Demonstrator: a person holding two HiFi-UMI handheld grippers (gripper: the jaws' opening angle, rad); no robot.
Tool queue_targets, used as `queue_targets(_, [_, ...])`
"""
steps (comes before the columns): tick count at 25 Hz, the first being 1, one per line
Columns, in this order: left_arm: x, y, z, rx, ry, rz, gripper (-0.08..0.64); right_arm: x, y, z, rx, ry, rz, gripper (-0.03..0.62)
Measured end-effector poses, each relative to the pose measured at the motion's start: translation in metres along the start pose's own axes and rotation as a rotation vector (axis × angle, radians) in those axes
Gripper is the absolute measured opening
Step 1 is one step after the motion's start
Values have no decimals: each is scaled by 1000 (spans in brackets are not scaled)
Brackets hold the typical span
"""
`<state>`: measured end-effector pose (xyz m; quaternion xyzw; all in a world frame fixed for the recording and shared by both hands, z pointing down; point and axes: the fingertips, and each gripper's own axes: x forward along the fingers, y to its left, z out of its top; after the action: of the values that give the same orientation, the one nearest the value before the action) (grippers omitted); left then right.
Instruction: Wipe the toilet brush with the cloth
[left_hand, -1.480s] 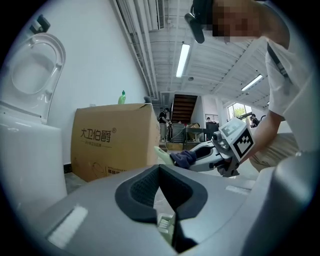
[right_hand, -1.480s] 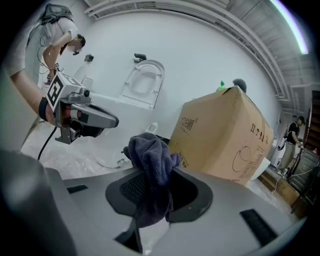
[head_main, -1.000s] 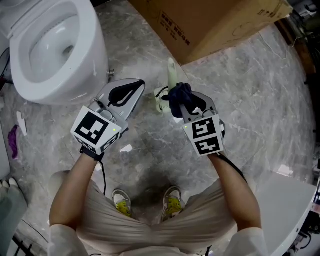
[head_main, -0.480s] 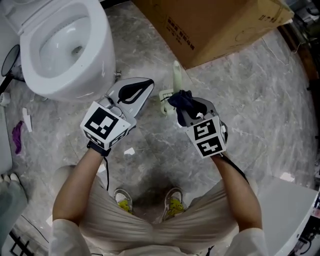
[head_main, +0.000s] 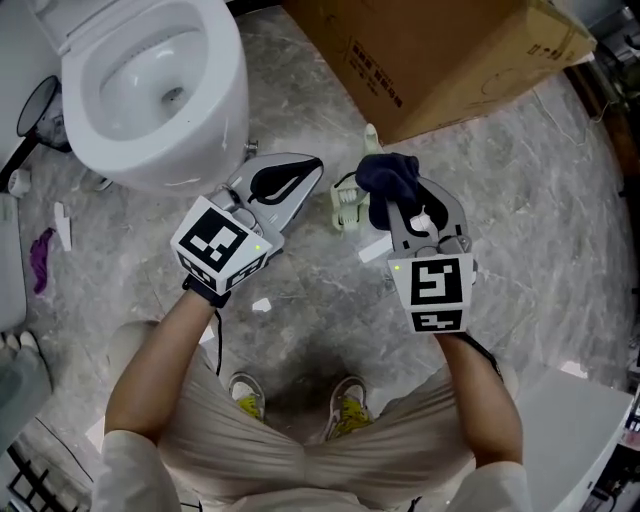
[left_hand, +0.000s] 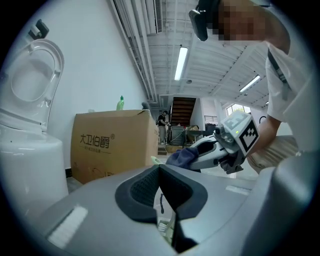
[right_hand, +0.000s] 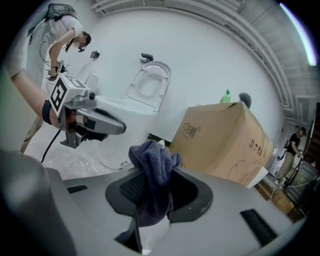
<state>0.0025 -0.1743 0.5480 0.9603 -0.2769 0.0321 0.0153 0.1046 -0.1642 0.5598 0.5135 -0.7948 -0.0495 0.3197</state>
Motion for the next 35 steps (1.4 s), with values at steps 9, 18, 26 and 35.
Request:
queue_targets(9, [-13, 9, 0, -14, 4, 19, -2, -2, 24, 23, -177, -59, -20, 110])
queue_targets(18, [-18, 15, 4, -62, -23, 34, -2, 24, 34, -13, -215, 51, 13, 111])
queue_targets(26, [-17, 14, 3, -64, -20, 14, -2, 40, 45, -50, -169, 174, 80, 110])
queue_targets(35, [-20, 13, 1, -72, -19, 17, -2, 57, 65, -77, -212, 241, 141, 112])
